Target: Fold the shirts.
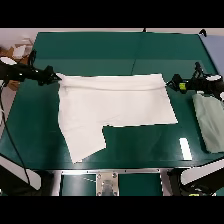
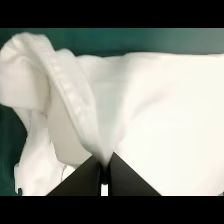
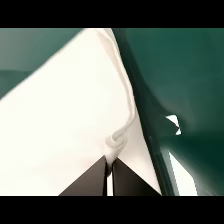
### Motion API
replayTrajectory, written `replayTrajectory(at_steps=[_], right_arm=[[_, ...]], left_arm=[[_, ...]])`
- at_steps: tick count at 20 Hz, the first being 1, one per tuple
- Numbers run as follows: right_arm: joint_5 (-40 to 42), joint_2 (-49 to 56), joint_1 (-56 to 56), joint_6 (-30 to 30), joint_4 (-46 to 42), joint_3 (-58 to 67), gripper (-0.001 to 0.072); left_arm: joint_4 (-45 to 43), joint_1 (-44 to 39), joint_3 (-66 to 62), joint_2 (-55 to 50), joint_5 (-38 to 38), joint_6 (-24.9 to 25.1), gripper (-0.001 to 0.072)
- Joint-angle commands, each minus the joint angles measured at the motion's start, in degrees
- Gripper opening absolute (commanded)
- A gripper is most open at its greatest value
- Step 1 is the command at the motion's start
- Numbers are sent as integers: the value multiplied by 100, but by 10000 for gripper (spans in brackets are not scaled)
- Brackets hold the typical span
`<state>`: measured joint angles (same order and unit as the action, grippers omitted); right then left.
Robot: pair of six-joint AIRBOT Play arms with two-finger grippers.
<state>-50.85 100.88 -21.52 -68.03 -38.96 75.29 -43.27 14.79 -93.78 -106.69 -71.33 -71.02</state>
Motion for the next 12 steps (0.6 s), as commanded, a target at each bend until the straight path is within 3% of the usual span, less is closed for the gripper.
replayTrajectory(at_steps=[1, 9, 11, 12], right_arm=[[-90, -4, 2, -72, -221, -214, 11], [-131, -4, 2, -55, -219, -210, 16], [-398, -7, -13, -57, -223, -85, 155], [-616, -11, -48, -61, -221, 33, 155]], left_arm=[[-494, -46, 146, 0, -299, -339, 25], [-728, -223, 455, -9, -350, -560, 26], [-662, -223, 435, -9, -592, -778, 27], [-660, -223, 431, -7, -778, -931, 27]])
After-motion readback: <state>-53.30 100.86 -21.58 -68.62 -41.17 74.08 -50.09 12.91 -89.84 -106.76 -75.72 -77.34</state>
